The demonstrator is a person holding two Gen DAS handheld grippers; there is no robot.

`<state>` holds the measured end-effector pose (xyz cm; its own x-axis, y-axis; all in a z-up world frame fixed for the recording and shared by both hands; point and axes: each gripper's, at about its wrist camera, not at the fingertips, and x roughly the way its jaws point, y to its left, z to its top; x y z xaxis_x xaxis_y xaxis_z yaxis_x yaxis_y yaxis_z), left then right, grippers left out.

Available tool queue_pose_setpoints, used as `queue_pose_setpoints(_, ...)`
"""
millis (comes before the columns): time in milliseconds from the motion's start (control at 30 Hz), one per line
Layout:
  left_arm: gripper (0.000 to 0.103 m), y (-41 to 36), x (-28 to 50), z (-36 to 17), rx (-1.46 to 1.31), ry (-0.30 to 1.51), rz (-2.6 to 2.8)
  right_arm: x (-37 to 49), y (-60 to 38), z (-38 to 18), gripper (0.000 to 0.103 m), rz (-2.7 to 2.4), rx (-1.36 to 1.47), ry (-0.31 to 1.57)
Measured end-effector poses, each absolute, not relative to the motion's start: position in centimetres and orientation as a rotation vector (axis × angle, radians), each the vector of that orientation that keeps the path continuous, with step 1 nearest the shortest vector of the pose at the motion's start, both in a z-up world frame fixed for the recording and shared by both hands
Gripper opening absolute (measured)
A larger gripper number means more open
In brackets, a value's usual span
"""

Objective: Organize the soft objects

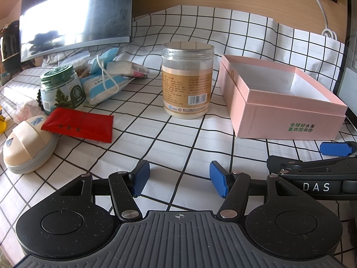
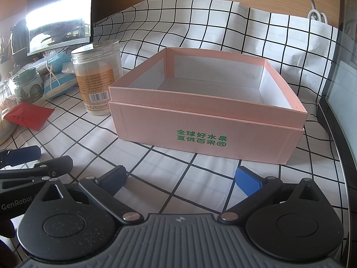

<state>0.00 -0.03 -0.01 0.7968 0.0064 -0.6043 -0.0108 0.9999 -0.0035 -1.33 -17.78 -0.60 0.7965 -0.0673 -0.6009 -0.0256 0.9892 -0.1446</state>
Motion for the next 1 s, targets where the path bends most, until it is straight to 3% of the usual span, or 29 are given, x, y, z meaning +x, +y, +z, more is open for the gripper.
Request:
queue_pose_setpoints(667,0.064,0.1,0.0,0.0,-0.014,0.648,0.007,-1.3,-17.7,-0.8,0.103,-0.021,-0.149,0.654)
queue_pose_setpoints(1000,0.058,4.5,0.4,1.6,-0.134,0.703,-0.201,0.6,-17.3,0.4,0.103,0.0,-0.167,0.849)
